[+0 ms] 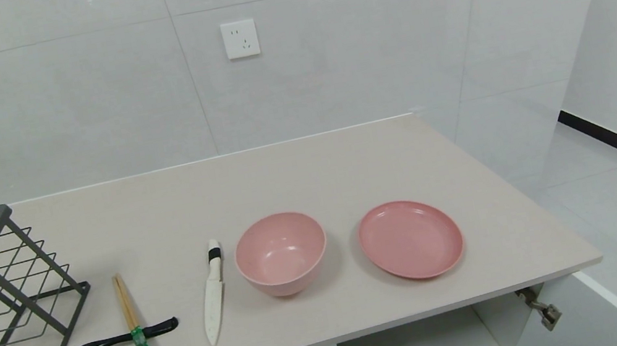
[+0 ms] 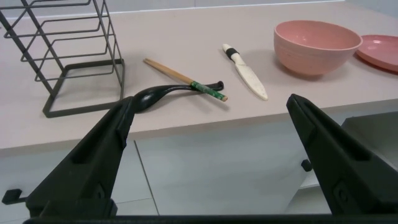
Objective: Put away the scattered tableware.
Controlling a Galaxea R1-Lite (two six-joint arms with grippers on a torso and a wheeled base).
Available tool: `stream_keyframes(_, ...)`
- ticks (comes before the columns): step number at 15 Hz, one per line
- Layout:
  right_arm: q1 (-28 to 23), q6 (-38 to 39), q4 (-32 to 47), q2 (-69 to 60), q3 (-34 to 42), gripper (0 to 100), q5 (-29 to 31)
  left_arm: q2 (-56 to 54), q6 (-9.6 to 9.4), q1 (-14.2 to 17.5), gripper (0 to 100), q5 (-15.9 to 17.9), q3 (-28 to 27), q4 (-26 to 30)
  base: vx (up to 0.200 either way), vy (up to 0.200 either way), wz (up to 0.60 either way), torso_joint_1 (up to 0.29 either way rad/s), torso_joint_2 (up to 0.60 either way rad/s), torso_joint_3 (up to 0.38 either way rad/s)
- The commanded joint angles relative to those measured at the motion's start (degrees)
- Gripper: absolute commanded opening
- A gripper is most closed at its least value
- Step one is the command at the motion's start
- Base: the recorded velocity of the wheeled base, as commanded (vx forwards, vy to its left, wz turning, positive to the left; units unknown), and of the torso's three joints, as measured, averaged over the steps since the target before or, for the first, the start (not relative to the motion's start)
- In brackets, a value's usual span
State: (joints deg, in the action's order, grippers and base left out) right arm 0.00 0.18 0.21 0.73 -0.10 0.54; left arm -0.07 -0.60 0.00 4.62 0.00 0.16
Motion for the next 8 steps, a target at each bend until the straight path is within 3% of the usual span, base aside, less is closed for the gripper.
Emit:
stream_keyframes(1,0.0,0.2,0.1,0.0,0.0,100,0.0,0.1,-0.11,0.0,100,0.0,0.0,0.0,0.0,0.0,0.0,0.0,0.0,0.0)
stream_keyframes(4,0.0,-0.2,-2.8,0.1,0.0,100,-2.3,0.1,-0.02,0.0,100,0.0,0.0,0.0,0.0,0.0,0.0,0.0,0.0,0.0)
stream_keyframes(5,-0.1,-0.4,-9.2,0.1,-0.5,100,-2.5,0.1,-0.02,0.0,100,0.0,0.0,0.0,0.0,0.0,0.0,0.0,0.0,0.0)
stream_keyframes(8,-0.2,-2.4,-4.3,2.5,-11.5,100,-11.3,0.1,-0.11,0.0,100,0.0,0.0,0.0,0.0,0.0,0.0,0.0,0.0,0.0)
